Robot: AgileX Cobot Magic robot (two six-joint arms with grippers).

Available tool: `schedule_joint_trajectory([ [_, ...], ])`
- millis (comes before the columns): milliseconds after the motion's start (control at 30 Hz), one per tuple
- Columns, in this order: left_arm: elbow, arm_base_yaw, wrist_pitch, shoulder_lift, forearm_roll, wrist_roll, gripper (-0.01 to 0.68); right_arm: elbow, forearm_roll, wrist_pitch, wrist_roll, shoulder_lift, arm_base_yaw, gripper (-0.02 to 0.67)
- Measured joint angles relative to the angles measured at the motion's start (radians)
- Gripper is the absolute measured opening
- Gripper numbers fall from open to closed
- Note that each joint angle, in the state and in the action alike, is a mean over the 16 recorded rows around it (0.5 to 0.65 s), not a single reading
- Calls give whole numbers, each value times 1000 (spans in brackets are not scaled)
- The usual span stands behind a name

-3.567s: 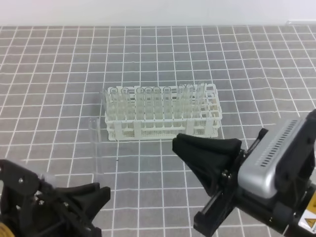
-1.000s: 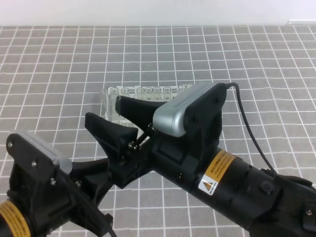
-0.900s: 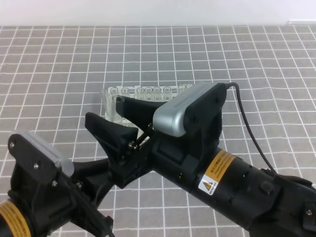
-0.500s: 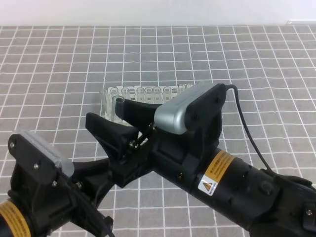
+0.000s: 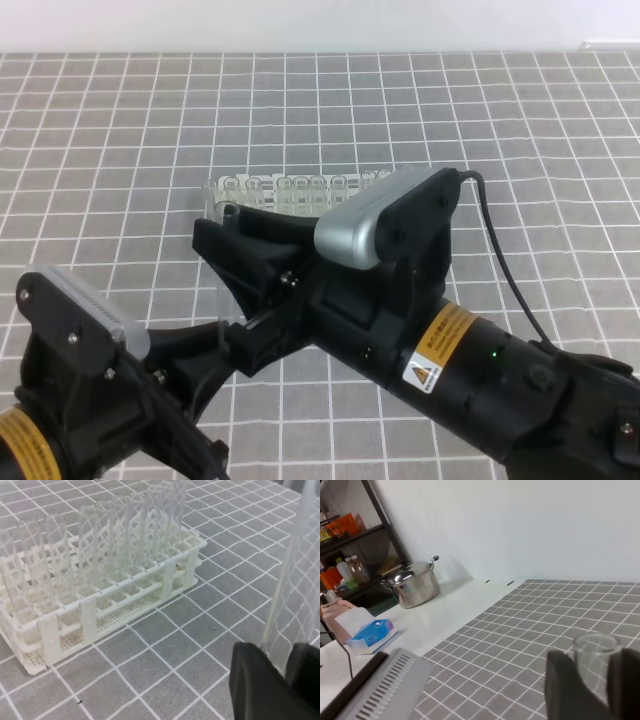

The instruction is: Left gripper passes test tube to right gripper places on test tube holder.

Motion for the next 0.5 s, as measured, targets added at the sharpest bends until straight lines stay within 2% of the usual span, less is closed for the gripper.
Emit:
schedule_joint_trajectory([
  [233, 0, 0, 8, 0, 0, 0, 51, 0, 7, 11, -10, 1, -3, 130],
  [500, 0, -1, 17, 0, 4, 0, 63, 0, 13, 23, -20, 1, -5, 112],
])
